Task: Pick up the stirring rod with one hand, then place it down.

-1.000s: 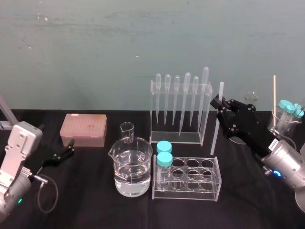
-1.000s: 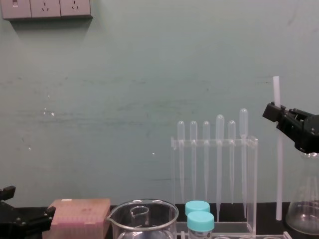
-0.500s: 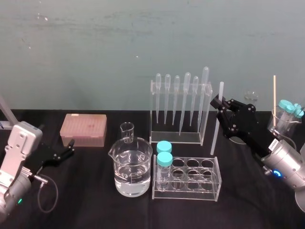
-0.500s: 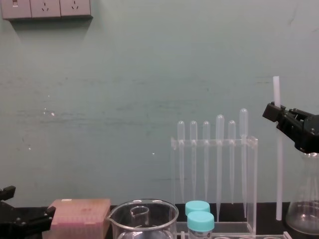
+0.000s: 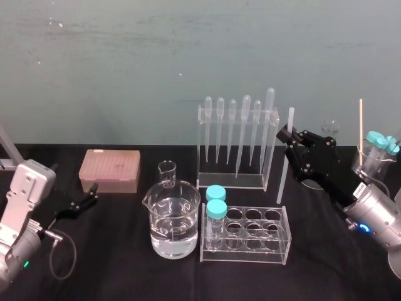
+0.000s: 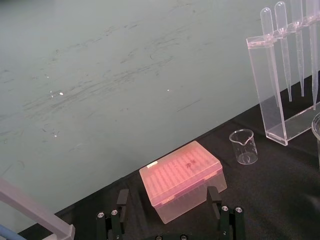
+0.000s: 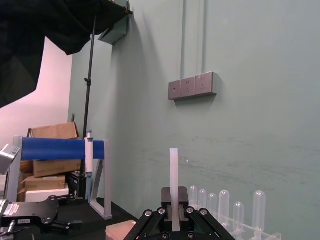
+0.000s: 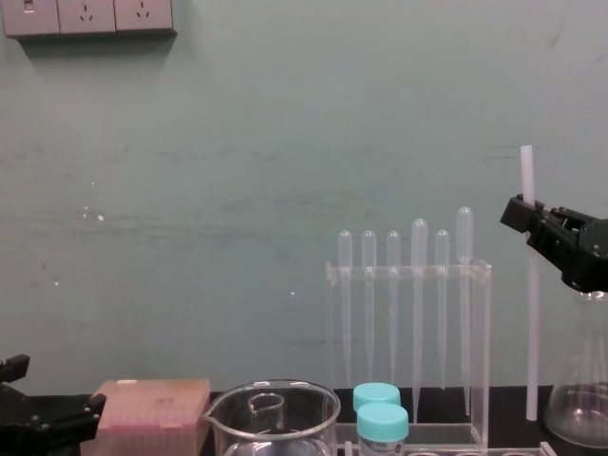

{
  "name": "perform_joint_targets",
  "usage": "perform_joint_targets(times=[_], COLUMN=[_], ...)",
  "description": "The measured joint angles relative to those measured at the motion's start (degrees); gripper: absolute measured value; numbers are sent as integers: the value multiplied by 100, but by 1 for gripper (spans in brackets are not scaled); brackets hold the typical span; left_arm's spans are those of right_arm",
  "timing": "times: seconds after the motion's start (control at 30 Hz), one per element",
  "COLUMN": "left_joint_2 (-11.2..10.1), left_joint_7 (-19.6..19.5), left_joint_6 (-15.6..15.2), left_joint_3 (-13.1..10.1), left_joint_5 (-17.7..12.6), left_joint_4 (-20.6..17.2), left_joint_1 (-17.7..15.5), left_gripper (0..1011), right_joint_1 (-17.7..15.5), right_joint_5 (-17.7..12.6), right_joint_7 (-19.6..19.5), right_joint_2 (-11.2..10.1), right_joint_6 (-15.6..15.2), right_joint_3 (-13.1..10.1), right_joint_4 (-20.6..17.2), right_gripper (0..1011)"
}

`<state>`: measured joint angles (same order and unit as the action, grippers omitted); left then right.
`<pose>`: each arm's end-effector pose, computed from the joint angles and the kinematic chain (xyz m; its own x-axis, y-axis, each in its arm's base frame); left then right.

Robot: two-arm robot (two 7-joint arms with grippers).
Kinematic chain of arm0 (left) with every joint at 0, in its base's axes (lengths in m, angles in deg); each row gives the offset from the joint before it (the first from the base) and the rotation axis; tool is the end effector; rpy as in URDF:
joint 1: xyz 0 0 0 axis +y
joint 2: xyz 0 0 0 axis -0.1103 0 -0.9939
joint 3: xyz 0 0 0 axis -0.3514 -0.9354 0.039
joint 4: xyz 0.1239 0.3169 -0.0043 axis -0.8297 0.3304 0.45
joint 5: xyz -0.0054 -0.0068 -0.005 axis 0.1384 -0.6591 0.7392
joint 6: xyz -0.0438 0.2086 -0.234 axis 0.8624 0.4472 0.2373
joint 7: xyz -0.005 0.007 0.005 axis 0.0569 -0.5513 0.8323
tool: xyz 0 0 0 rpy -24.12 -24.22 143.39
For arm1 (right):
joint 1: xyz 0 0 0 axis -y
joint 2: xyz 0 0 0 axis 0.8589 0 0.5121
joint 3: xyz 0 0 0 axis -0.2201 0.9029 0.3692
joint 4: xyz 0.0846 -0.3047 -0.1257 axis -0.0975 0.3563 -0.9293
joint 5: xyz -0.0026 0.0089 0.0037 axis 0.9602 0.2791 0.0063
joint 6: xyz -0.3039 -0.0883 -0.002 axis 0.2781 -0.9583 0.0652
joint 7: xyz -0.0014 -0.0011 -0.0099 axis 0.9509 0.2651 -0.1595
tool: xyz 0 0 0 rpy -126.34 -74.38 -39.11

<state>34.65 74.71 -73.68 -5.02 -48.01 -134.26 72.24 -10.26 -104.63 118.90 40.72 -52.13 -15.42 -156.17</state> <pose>0.3735 0.1092 -0.3443 0.2924 0.8802 0.3738 -0.9552 0.2874 0.0704 0.4394 -0.0996 -0.3307 0.7339 -0.6697 0.1139 0.5842 0.7078 0.3972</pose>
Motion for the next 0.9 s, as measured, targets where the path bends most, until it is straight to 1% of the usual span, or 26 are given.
perform_joint_targets(times=[0.47, 0.67, 0.9], left_joint_2=[0, 0, 0], left_joint_7=[0, 0, 0], left_joint_6=[0, 0, 0], left_joint_3=[0, 0, 0], left_joint_5=[0, 0, 0], left_joint_4=[0, 0, 0], left_joint_1=[0, 0, 0], left_gripper=[1000, 1000, 1000], right_joint_1=[-1, -3, -76], right_joint_5=[8, 60, 93], right_joint_7=[10, 169, 383], right_joint_2=[6, 6, -45], right_joint_6=[-15, -91, -214], right_joint_3=[-11, -31, -30], right_joint_4=[3, 8, -60], right_gripper=[69, 69, 69])
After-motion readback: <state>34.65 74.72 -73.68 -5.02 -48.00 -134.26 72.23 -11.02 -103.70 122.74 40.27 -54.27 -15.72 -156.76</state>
